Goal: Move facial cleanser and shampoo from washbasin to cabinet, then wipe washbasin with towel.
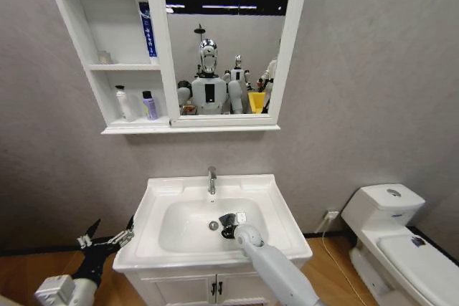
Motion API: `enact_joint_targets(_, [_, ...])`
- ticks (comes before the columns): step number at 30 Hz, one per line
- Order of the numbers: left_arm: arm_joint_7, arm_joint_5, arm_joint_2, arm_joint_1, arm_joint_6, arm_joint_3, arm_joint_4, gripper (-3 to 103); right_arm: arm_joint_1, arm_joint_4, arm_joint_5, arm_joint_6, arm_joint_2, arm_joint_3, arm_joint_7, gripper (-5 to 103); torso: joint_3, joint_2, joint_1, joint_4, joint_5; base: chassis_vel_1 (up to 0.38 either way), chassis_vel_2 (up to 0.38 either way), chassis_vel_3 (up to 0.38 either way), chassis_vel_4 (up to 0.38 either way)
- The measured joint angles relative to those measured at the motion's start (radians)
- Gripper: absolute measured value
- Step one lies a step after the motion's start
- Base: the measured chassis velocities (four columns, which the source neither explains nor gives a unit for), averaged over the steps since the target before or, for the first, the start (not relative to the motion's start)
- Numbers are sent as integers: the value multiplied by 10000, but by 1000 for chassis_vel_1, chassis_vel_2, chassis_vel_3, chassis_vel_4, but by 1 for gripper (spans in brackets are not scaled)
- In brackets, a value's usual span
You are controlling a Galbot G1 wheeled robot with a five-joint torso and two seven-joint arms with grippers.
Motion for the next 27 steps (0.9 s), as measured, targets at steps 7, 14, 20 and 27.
enact_joint_targets(7, [0, 0, 0, 0, 0, 0, 0, 100, -192, 430, -515, 52, -290, 421, 52, 6, 2, 0, 0, -3, -2, 0, 0, 0, 0])
enact_joint_targets(14, [0, 0, 0, 0, 0, 0, 0, 100, 109, 816, -1389, 552, -490, 842, -130, 6, 2, -1, 1, -1, -2, 0, 0, 0, 0])
enact_joint_targets(20, [0, 0, 0, 0, 0, 0, 0, 100, 640, 1115, -2575, 1905, -922, 1329, -1270, 6, 2, -1, 0, 0, -1, 0, 0, 0, 0])
enact_joint_targets(27, [0, 0, 0, 0, 0, 0, 0, 100, 811, 1413, -2563, 1914, -1743, 1813, -1307, 6, 1, -1, 0, 0, -1, 0, 0, 0, 0])
